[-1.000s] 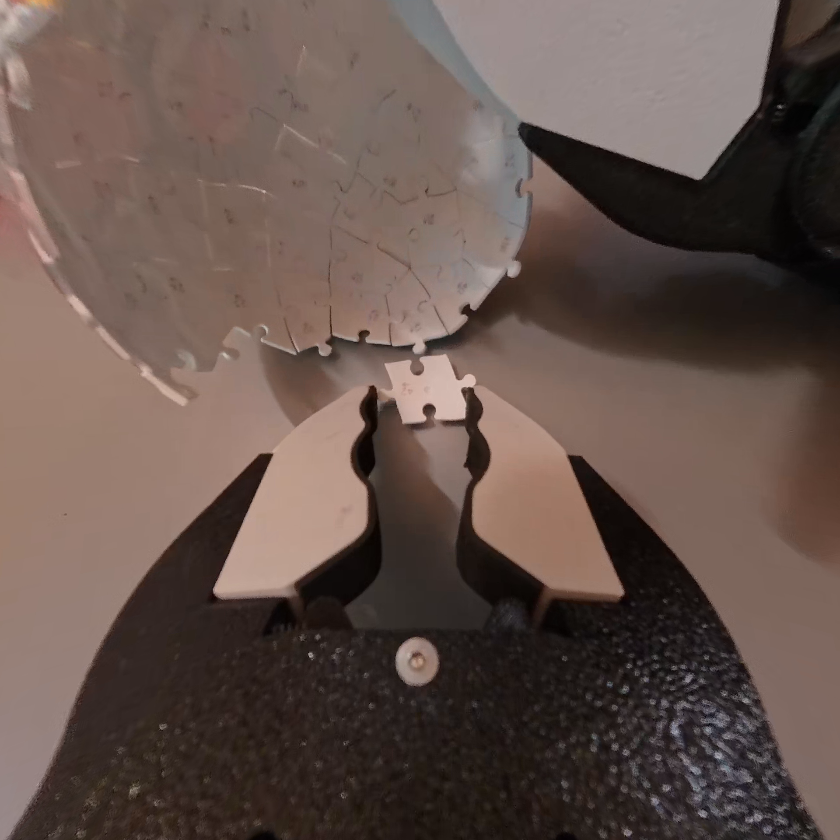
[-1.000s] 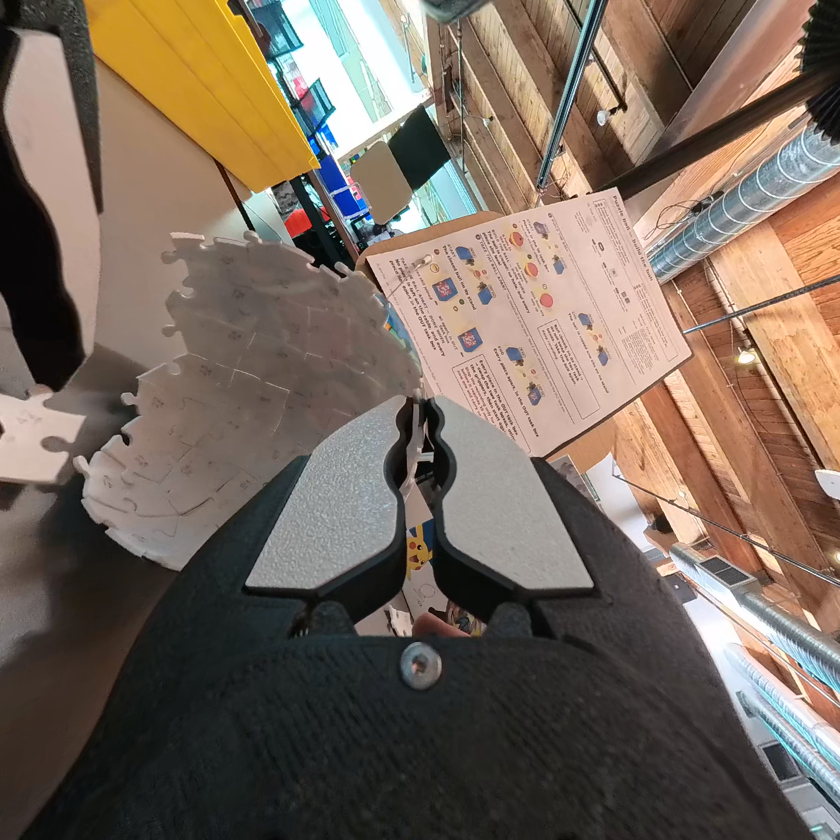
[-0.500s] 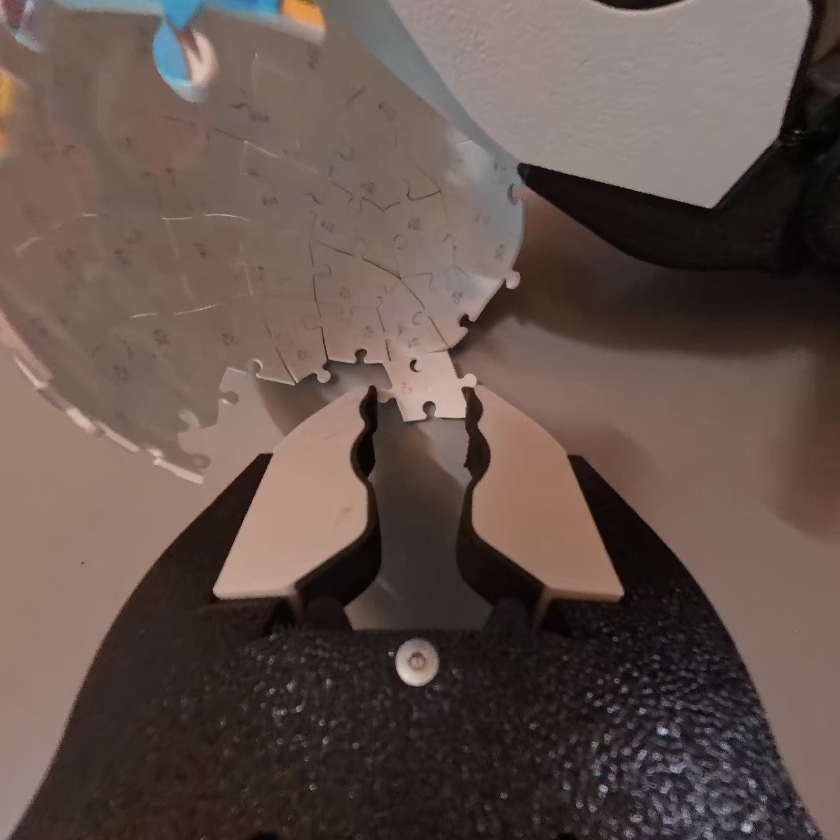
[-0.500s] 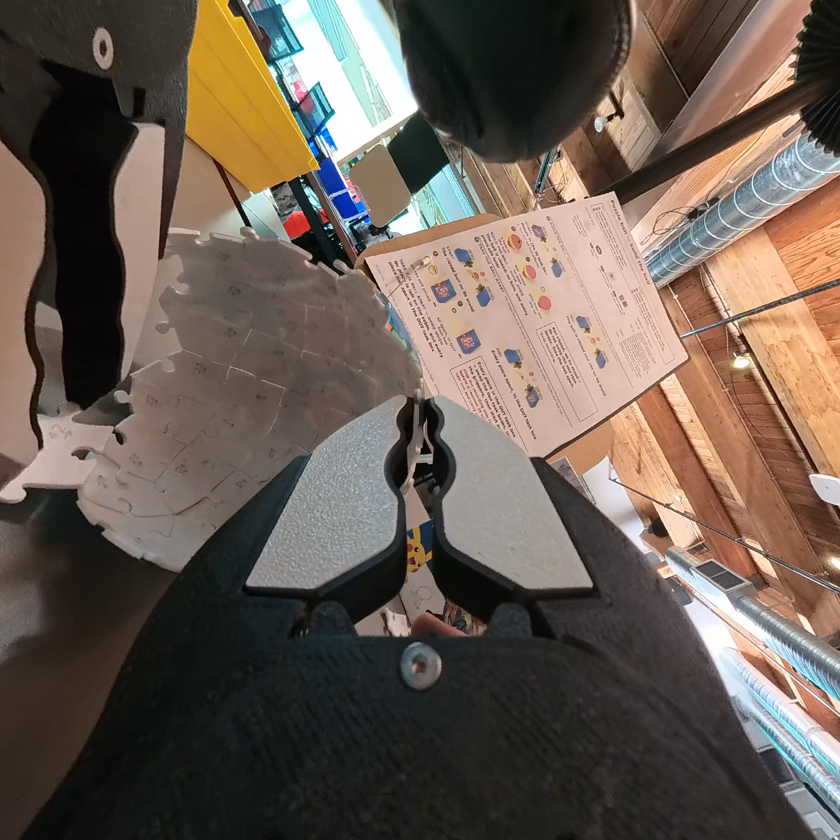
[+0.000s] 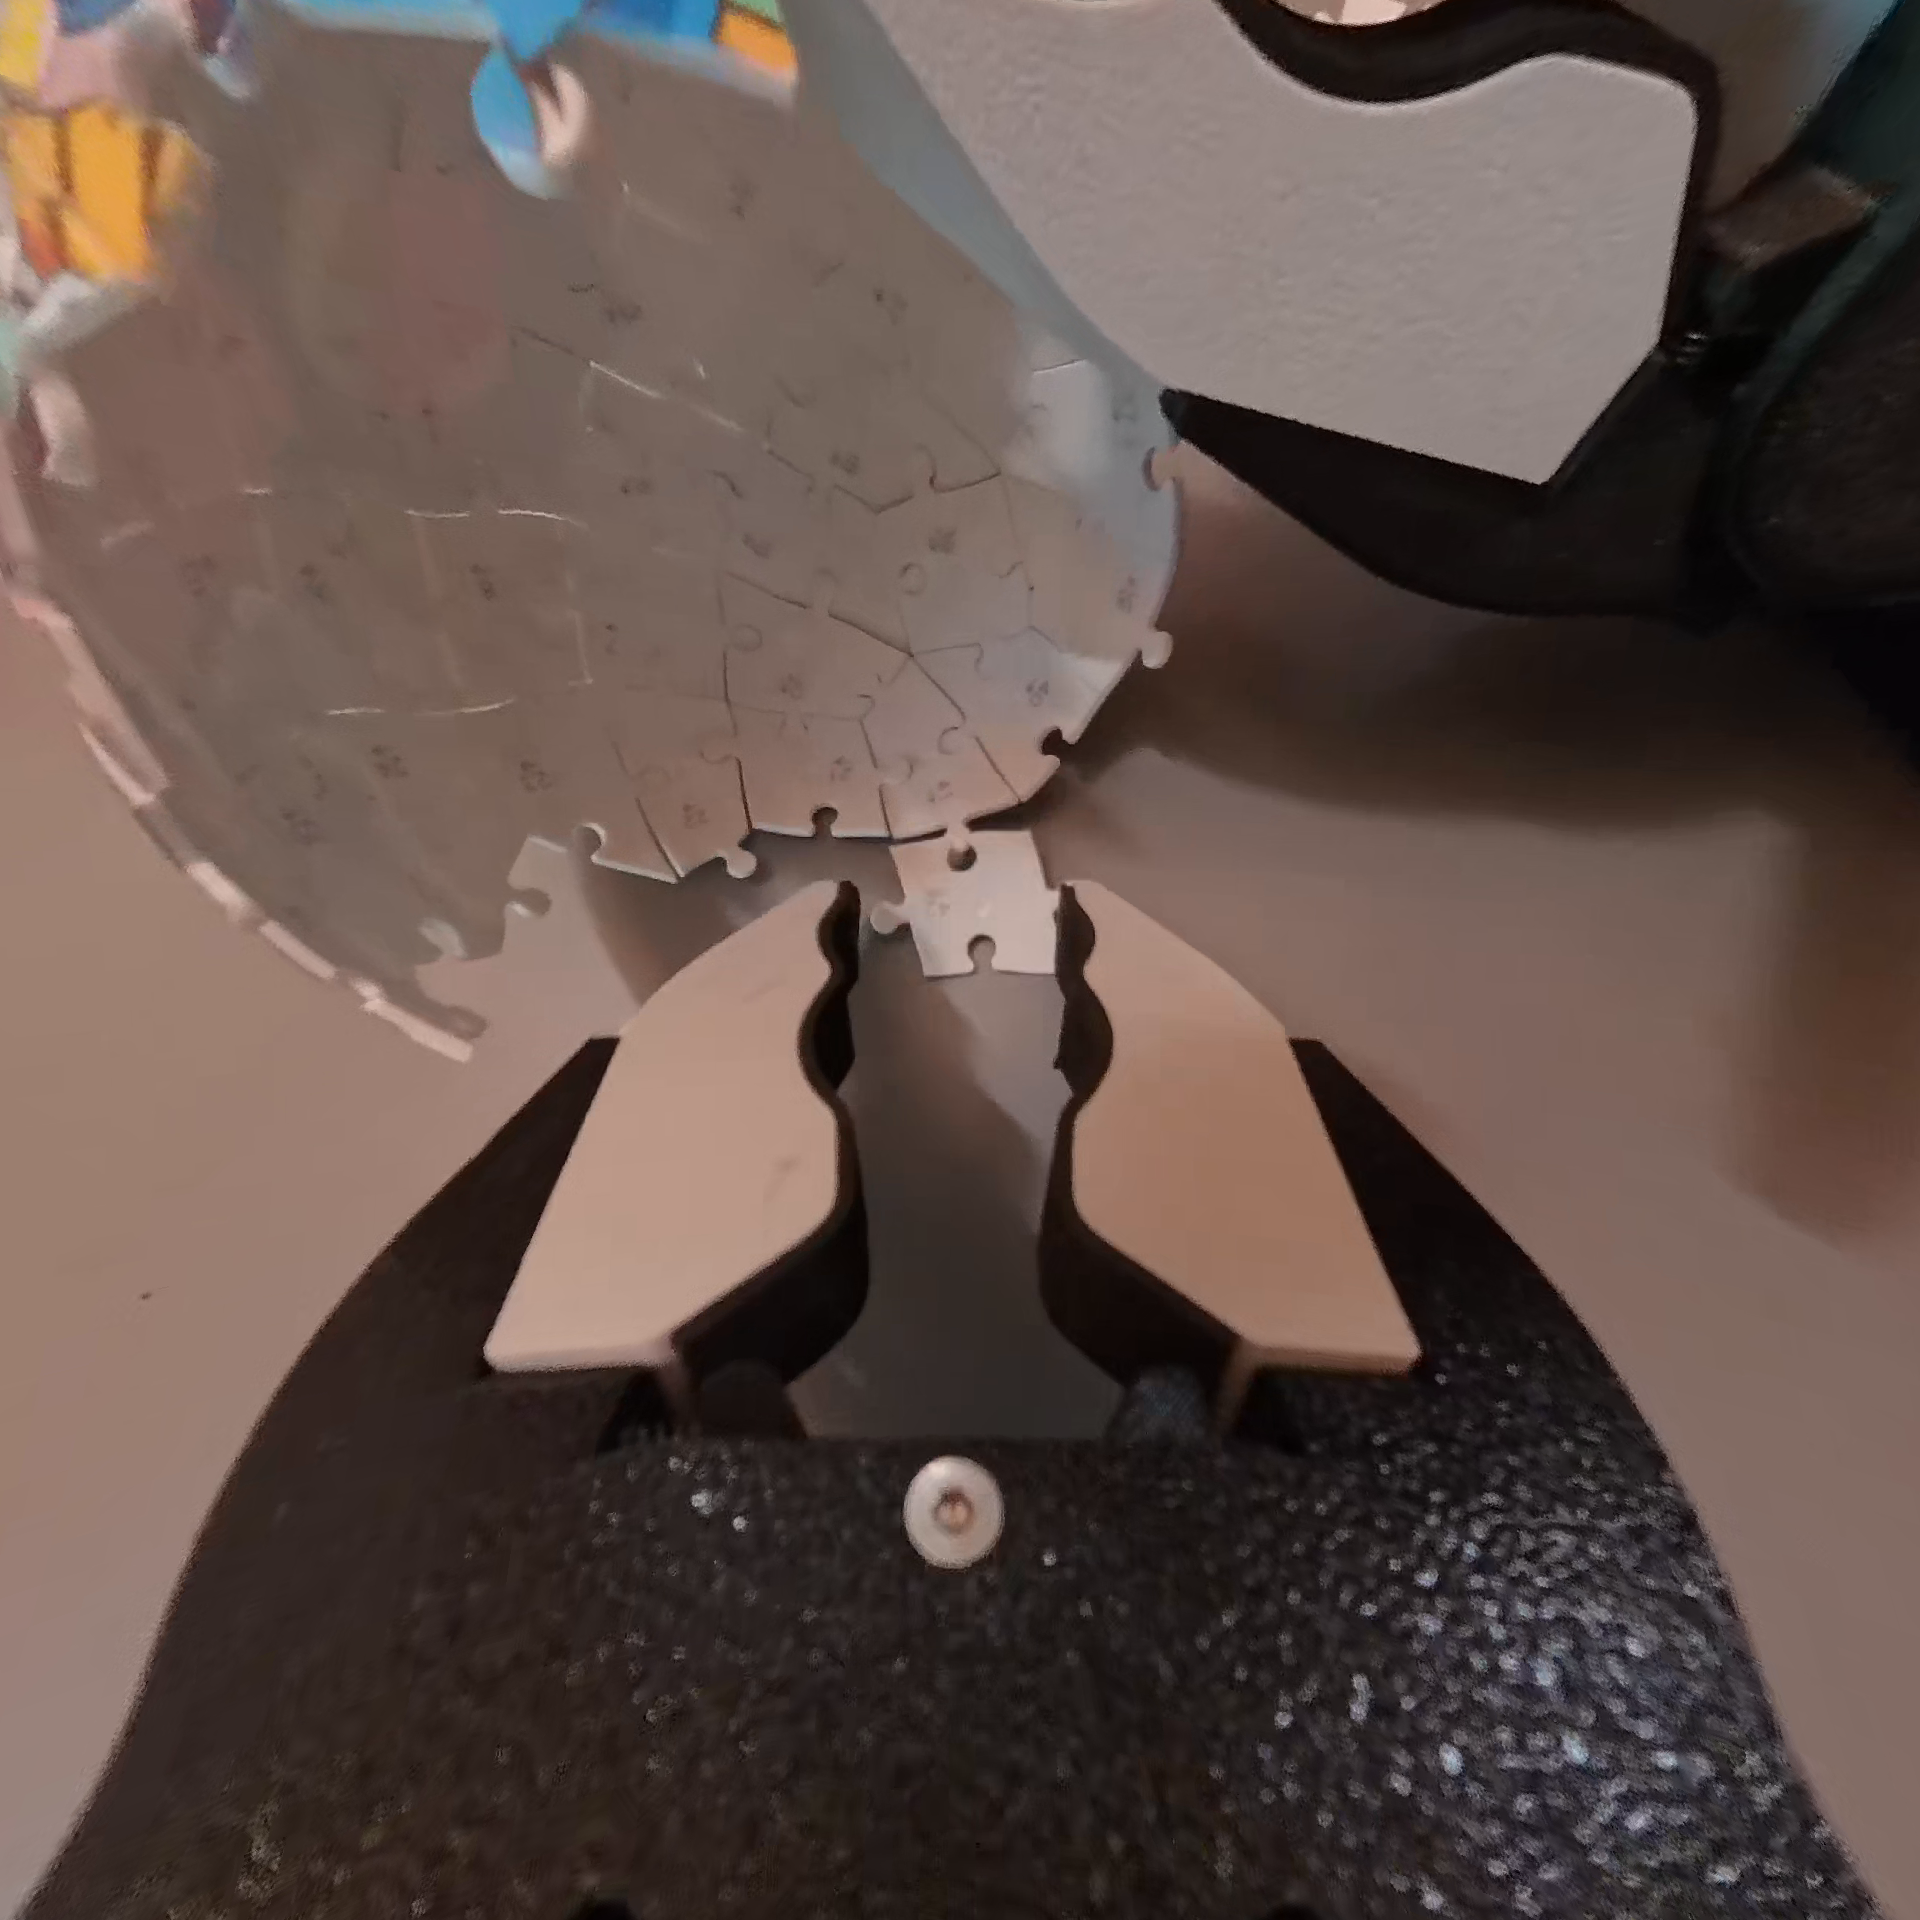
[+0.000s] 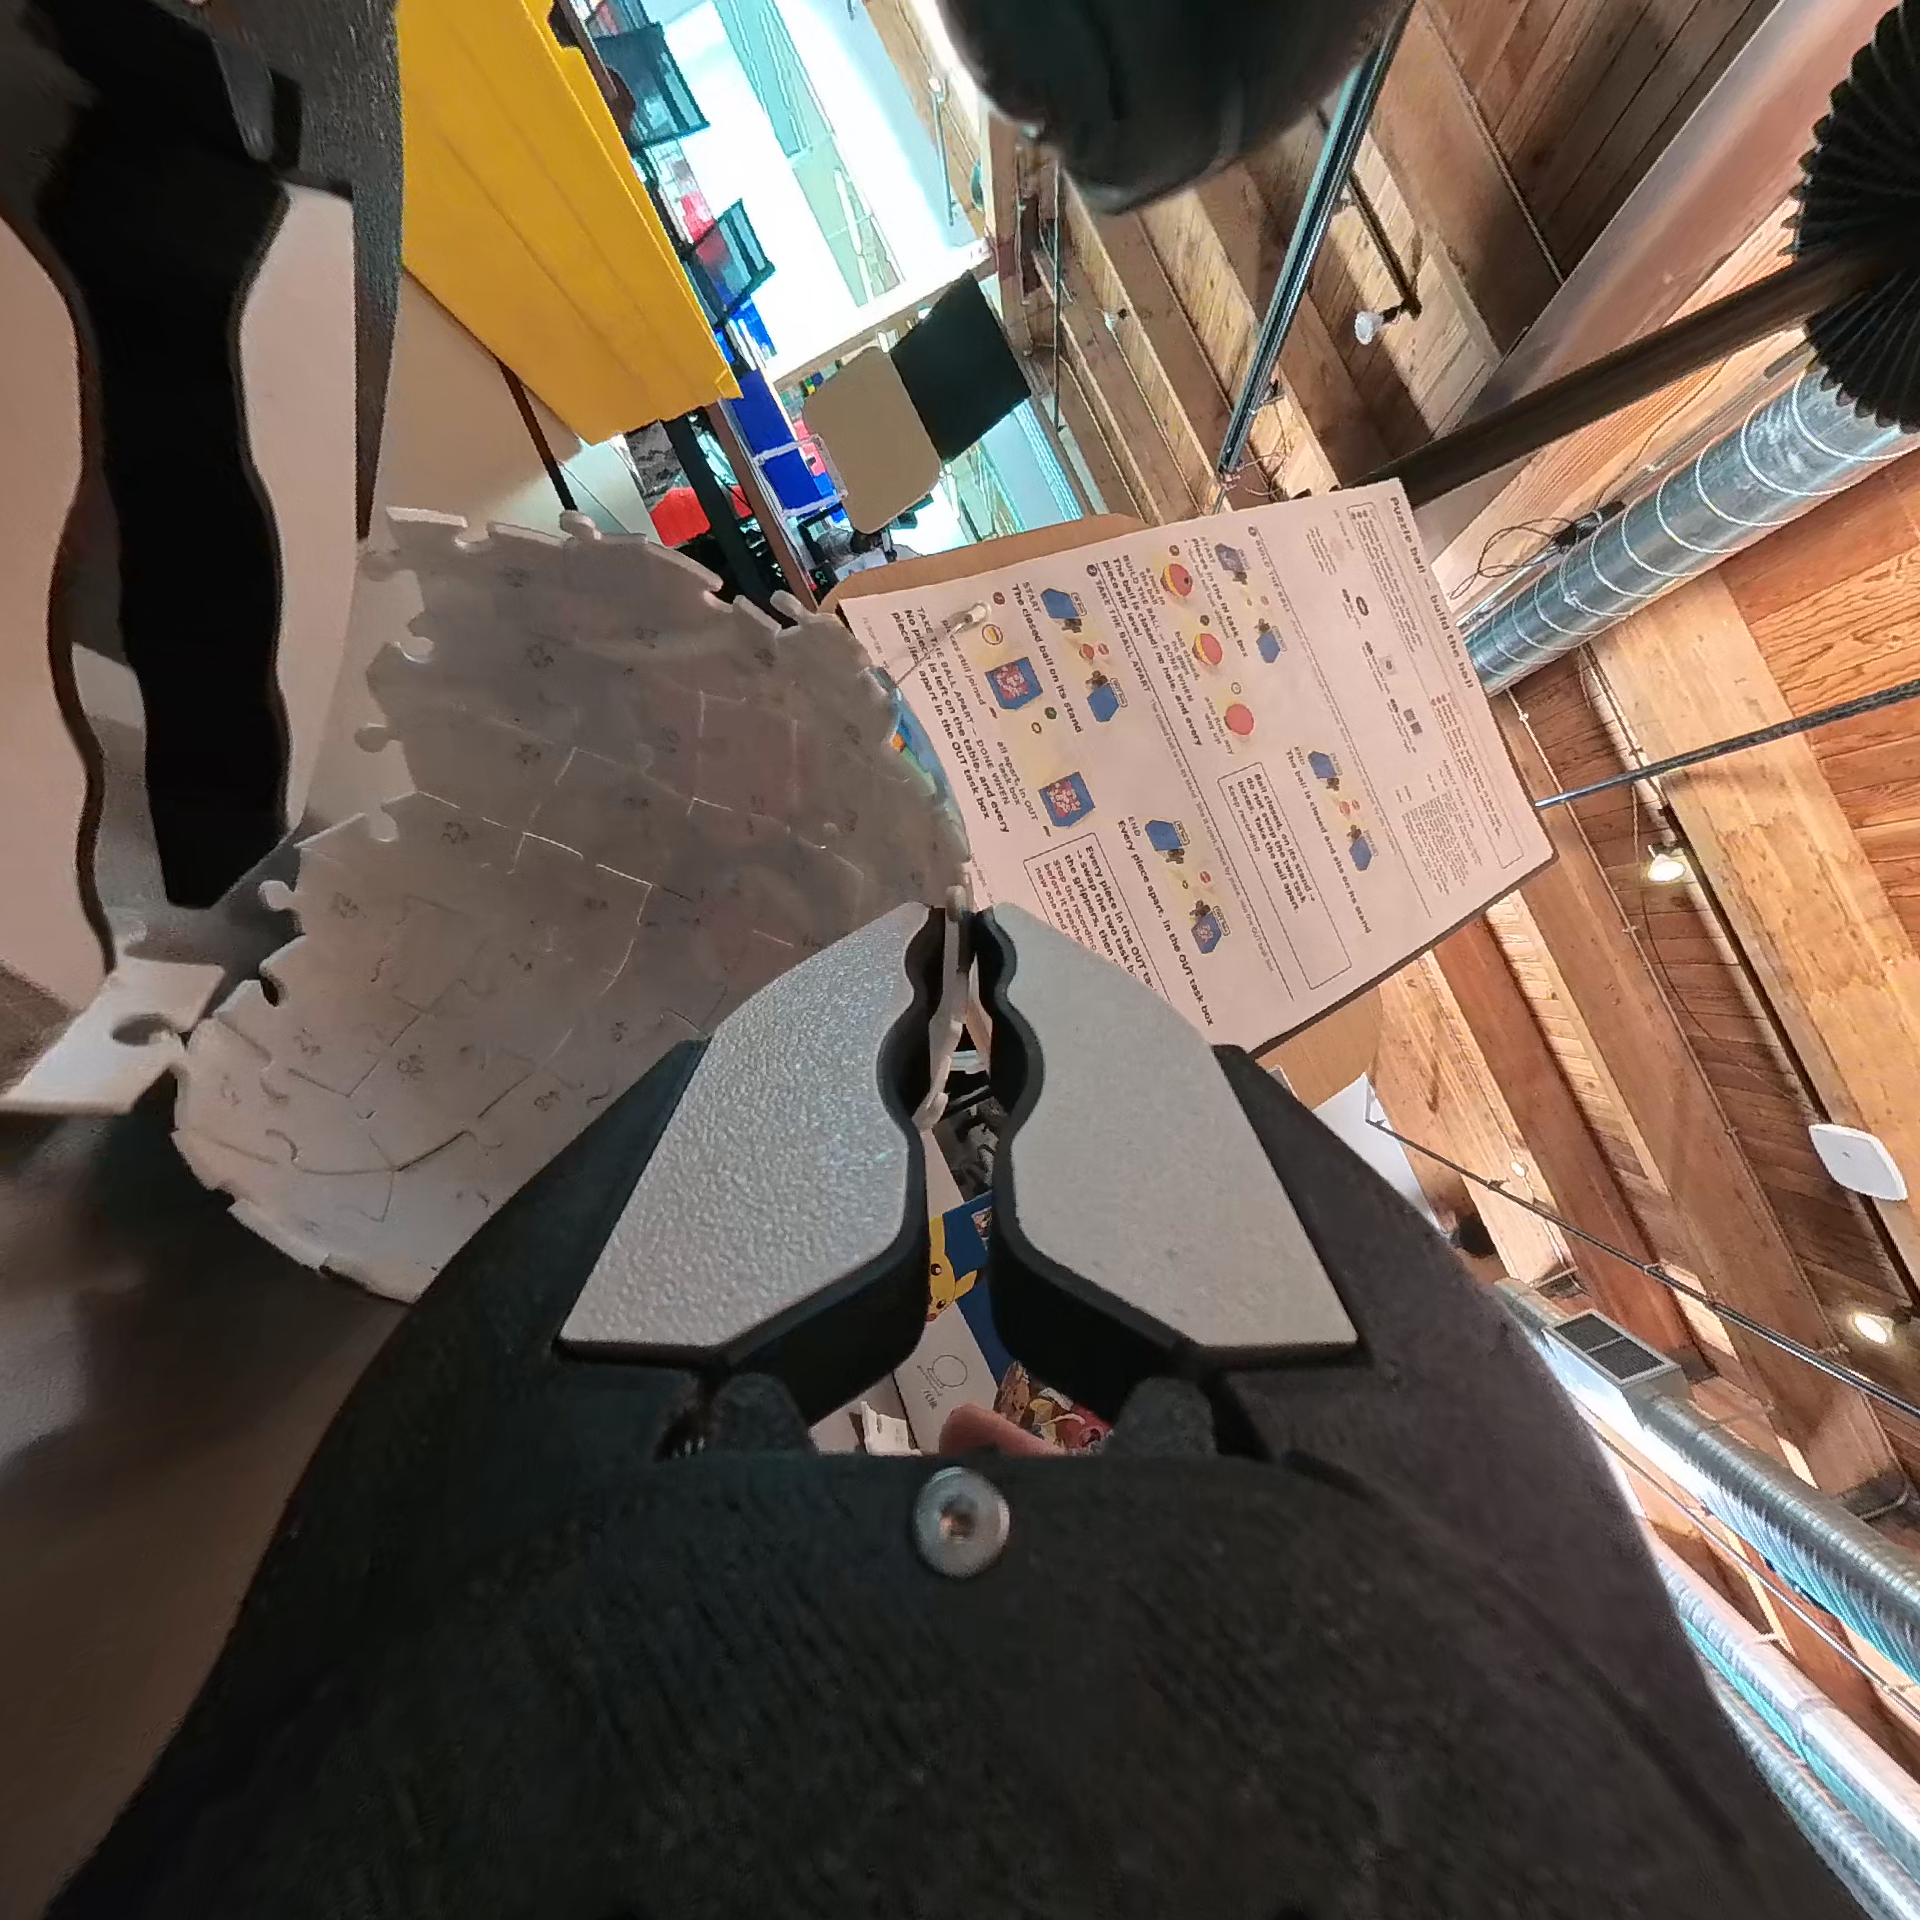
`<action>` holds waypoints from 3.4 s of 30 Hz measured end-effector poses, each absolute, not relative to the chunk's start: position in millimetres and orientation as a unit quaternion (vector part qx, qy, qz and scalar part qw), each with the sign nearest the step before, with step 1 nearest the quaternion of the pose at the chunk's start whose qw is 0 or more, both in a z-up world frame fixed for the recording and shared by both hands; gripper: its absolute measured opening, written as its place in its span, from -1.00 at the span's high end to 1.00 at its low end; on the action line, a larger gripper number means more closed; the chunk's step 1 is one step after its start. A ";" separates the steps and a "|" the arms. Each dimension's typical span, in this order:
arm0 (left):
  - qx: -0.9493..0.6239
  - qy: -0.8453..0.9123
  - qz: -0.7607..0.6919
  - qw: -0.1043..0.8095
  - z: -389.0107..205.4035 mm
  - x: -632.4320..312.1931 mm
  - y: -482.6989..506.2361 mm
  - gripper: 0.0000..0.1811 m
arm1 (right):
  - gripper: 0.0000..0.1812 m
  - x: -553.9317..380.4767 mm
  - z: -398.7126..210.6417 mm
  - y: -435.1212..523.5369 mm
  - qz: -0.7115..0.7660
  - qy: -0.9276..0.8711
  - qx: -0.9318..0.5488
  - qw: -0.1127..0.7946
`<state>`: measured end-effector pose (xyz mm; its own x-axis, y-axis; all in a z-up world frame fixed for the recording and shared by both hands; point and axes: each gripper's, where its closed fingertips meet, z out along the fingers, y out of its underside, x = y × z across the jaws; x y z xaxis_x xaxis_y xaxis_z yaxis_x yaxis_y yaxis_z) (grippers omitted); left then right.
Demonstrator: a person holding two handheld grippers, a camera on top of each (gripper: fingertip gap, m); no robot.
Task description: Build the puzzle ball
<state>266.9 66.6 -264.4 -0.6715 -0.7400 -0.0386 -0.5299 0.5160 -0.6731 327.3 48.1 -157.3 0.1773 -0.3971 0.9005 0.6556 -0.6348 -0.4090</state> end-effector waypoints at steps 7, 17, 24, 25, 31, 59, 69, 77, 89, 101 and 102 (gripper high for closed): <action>-0.347 0.830 -0.360 0.248 -228.7 276.3 80.4 0.60 | 0.94 329.2 -157.7 46.9 -0.634 -0.095 -0.645 0.415; -0.284 0.787 -0.301 0.457 -164.6 322.3 117.4 0.49 | 0.93 333.9 -158.3 44.9 -0.633 -0.083 -0.648 0.416; -0.179 0.755 -0.236 0.586 -169.4 341.7 103.1 0.73 | 0.93 335.3 -158.4 43.2 -0.630 -0.075 -0.650 0.417; -0.166 0.749 -0.233 0.598 -167.8 342.2 99.9 0.77 | 0.93 335.5 -158.3 43.1 -0.629 -0.074 -0.650 0.420; -0.122 0.718 -0.218 0.650 -162.8 346.3 92.4 0.91 | 0.94 337.7 -158.4 40.8 -0.625 -0.065 -0.653 0.423; -0.082 0.631 -0.234 0.735 -156.6 319.7 85.6 0.97 | 0.84 326.0 -181.7 7.2 -0.501 0.141 -0.699 0.490; -0.095 0.628 -0.243 0.733 -157.9 319.5 89.5 0.97 | 0.76 321.6 -185.3 9.6 -0.512 0.175 -0.696 0.472; -0.103 0.630 -0.254 0.726 -159.2 320.7 91.5 0.97 | 0.86 320.7 -186.4 7.8 -0.504 0.186 -0.699 0.472; -0.108 0.630 -0.256 0.725 -159.5 320.3 93.0 0.96 | 0.95 318.8 -186.2 9.1 -0.520 0.173 -0.697 0.462; -0.102 0.638 -0.268 0.715 -162.4 314.4 91.9 0.75 | 0.94 319.6 -188.9 11.0 -0.559 0.144 -0.697 0.424; -0.104 0.643 -0.271 0.709 -164.5 312.4 92.6 0.73 | 0.94 319.1 -188.8 11.5 -0.563 0.140 -0.697 0.421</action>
<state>312.4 92.6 -164.5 0.0266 -0.5176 -0.8552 0.2513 0.8315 -0.4955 319.1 11.5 -188.8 0.3262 -0.6695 0.6674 0.2778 -0.6069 -0.7446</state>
